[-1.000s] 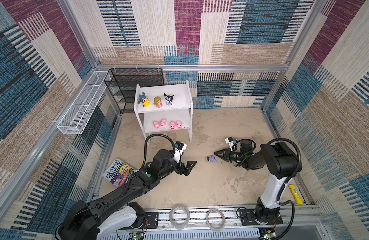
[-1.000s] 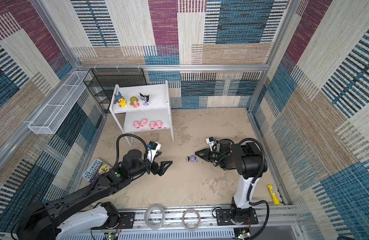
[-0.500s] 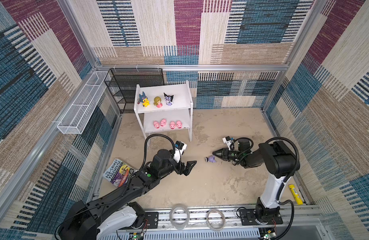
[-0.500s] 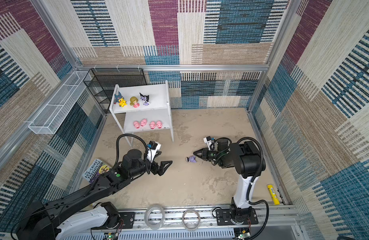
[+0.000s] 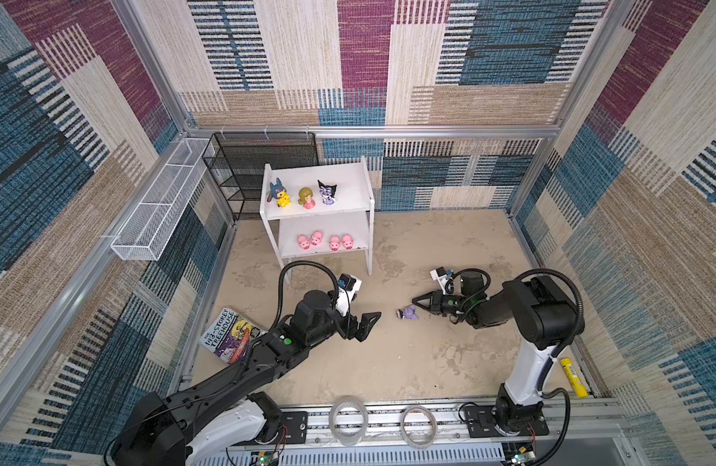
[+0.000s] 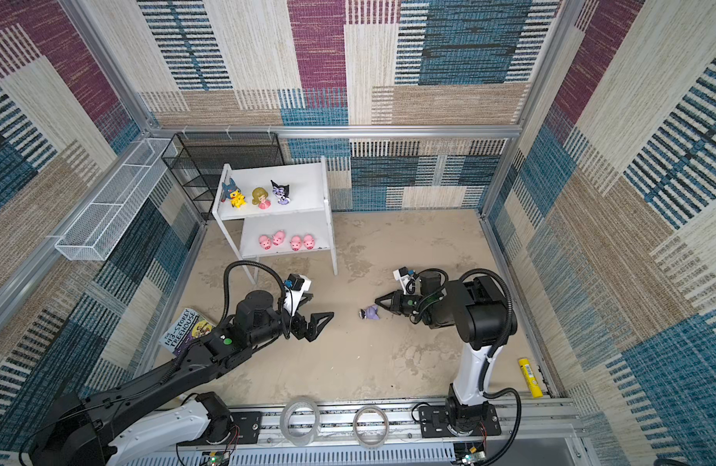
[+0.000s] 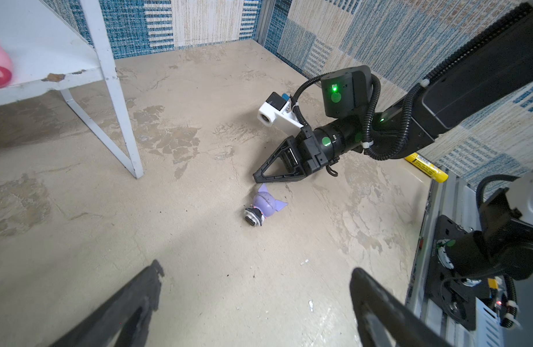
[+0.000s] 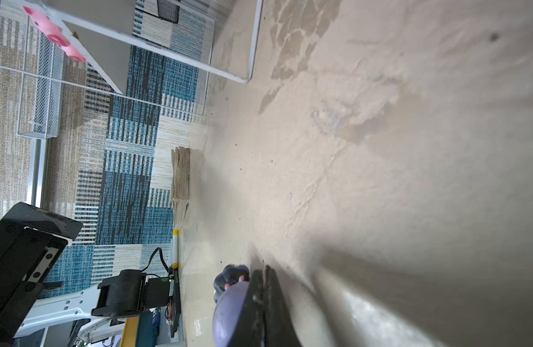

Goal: Place and organize the plastic toys onto the shelf

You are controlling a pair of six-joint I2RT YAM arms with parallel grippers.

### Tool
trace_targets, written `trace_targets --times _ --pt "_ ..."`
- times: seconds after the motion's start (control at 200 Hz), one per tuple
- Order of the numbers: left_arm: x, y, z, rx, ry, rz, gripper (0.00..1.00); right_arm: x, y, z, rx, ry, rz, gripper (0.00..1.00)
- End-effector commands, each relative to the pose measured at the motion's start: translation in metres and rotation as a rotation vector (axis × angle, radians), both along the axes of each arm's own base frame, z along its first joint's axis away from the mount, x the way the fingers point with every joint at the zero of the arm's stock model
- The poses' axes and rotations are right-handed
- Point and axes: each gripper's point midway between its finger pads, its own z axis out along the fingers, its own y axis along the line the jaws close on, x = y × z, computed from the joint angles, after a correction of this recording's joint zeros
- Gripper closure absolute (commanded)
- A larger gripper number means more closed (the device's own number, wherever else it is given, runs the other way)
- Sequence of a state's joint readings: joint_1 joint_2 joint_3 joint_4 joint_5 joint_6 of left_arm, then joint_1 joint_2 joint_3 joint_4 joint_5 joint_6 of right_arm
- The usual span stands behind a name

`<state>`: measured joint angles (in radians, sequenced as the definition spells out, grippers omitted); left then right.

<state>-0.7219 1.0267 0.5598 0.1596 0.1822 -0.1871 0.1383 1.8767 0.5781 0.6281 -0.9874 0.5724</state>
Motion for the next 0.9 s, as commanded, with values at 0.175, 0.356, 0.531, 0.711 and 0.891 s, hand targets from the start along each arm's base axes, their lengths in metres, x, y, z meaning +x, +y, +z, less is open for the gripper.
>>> trace_targets --times 0.175,0.356,0.531,0.711,0.891 --pt "-0.007 -0.009 0.006 -0.011 -0.007 -0.071 0.01 -0.007 0.008 0.039 0.013 -0.108 0.057 1.00" --pt "-0.021 -0.023 0.020 -0.018 0.022 -0.190 0.01 -0.018 0.014 0.071 -0.027 -0.231 0.148 1.00" --pt "-0.022 -0.017 0.030 0.033 0.046 -0.179 0.01 -0.023 0.007 0.082 -0.101 -0.255 0.121 0.99" --pt "-0.023 -0.017 0.008 0.071 0.096 -0.169 0.01 -0.035 -0.004 0.079 -0.147 -0.253 0.048 0.79" --pt "-0.027 -0.025 -0.025 0.111 0.204 -0.181 0.01 -0.043 -0.021 0.075 -0.251 -0.243 -0.040 0.56"
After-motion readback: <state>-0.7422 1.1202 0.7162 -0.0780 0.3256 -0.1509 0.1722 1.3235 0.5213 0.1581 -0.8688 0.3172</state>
